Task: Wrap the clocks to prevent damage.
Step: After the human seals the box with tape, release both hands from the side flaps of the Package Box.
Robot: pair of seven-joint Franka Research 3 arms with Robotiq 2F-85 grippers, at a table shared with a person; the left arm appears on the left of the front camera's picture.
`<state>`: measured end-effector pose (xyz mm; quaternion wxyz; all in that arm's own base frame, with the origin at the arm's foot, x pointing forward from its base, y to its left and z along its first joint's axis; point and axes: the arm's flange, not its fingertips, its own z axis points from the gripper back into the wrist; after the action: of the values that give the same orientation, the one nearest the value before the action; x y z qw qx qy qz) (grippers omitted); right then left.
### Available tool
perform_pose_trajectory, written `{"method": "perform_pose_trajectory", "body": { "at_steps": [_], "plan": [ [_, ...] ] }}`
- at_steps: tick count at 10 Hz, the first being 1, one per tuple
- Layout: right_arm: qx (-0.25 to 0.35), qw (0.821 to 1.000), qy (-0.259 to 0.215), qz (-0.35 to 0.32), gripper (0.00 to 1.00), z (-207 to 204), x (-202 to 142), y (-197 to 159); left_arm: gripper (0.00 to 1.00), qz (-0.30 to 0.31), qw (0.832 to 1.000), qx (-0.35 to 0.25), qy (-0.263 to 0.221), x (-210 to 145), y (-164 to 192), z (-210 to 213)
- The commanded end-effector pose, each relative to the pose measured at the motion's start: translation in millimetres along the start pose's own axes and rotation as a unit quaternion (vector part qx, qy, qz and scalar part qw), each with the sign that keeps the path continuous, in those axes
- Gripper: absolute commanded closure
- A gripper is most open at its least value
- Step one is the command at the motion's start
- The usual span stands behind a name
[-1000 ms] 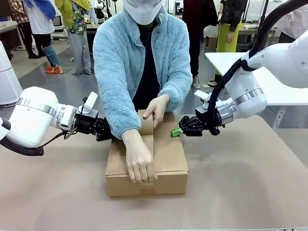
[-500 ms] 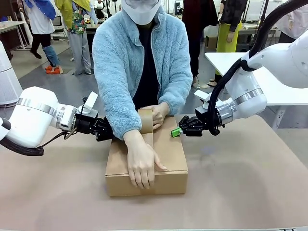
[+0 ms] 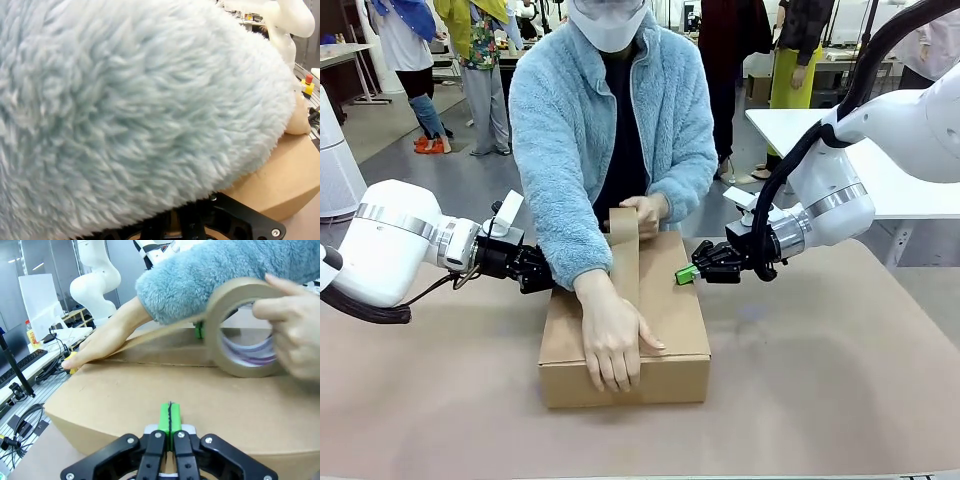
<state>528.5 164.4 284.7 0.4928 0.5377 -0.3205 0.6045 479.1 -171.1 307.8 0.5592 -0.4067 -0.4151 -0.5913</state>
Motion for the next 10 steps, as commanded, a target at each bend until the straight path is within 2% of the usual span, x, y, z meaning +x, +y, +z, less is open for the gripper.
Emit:
{"method": "perform_pose_trajectory", "body": {
  "at_steps": [1,10],
  "plan": [
    [-0.009,1.000,0.002,-0.004,0.99,-3.3,-2.2,2.1,1.00,-0.003,1.000,-0.002,0.006,-1.1,0.1,-1.4],
    [-0.009,1.000,0.002,-0.004,0.99,-3.3,-2.2,2.1,1.00,-0.003,1.000,-0.002,0.006,-1.1,0.1,-1.4]
  ]
}}
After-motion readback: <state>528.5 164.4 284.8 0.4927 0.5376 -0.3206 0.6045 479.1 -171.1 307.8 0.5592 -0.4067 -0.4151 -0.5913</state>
